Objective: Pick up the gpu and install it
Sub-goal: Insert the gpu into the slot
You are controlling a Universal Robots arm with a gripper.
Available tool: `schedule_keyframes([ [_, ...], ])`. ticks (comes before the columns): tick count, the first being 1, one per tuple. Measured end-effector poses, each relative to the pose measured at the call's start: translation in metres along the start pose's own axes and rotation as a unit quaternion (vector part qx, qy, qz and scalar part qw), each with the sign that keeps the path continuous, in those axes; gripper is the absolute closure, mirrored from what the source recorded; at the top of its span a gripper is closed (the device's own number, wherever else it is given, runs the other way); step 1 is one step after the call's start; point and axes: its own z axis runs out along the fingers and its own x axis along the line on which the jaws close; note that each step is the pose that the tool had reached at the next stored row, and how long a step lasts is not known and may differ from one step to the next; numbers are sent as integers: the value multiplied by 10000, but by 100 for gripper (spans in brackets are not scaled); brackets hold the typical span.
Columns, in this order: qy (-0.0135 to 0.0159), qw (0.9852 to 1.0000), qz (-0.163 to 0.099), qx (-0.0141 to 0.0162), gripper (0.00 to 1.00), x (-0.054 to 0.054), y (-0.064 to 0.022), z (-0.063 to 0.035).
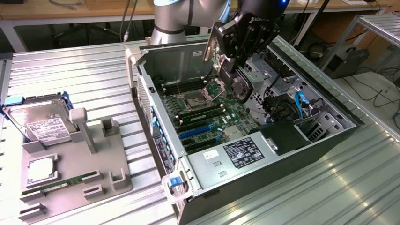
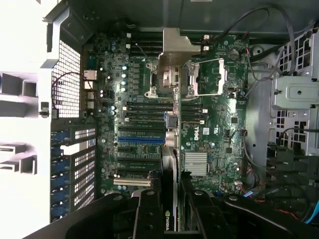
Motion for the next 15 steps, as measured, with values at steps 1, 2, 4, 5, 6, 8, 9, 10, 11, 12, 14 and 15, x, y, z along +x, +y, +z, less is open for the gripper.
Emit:
schedule_keyframes([
  [1, 4, 10000, -88, 3, 74, 0, 0, 1],
  [2, 9, 9998, -191, 6, 74, 0, 0, 3],
  [4, 16, 9993, -371, 12, 74, -1, 0, 8],
  [5, 22, 9986, -523, 17, 74, -1, -1, 13],
  [6, 26, 9980, -628, 21, 74, -1, -1, 16],
  [8, 33, 9968, -803, 27, 74, -1, -1, 20],
  [9, 36, 9960, -894, 30, 74, -1, -1, 23],
  [10, 40, 9947, -1030, 34, 74, -1, -1, 26],
  [11, 44, 9937, -1120, 37, 74, -1, -1, 28],
  [12, 49, 9920, -1257, 42, 74, -1, -2, 32],
  [14, 57, 9888, -1492, 50, 74, -2, -2, 39],
  [15, 60, 9873, -1589, 53, 74, -2, -2, 42],
])
